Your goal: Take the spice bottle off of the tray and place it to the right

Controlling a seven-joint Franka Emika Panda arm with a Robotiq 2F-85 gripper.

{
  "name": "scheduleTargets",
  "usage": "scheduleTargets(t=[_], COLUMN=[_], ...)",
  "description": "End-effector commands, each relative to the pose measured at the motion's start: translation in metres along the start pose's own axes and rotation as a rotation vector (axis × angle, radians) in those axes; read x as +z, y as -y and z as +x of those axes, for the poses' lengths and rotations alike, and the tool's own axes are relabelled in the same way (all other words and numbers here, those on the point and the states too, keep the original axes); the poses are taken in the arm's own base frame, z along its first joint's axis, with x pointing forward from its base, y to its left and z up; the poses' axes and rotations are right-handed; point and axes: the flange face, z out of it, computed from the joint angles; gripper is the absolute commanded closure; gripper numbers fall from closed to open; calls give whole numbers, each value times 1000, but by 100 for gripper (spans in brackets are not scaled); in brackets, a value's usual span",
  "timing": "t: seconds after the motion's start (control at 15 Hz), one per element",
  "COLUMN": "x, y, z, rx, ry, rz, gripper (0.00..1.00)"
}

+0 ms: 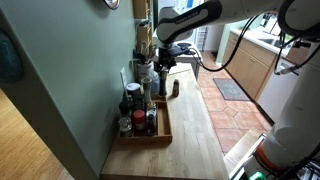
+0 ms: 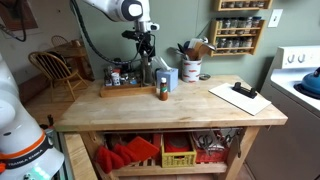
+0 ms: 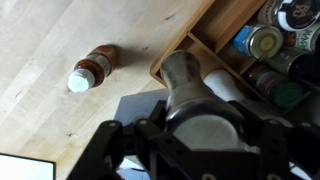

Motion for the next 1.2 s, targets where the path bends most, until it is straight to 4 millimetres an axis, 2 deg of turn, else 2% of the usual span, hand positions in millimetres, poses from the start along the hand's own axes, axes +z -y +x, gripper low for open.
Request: scheduleTargets(t=[0.0,0.13,0.33,0.67,0.93,1.13], x=[-42,-58,-79,-112,-130,-128], y=[-22,-37,-70,-119,-143,-150], z=[-11,-16,-21,-15,1,17], rx=[61,102,209,417,596,698], ry=[45,71,95,57,0,-25], rz=[30,35,71,101,97,78], gripper=[61,61,61,61,61,61])
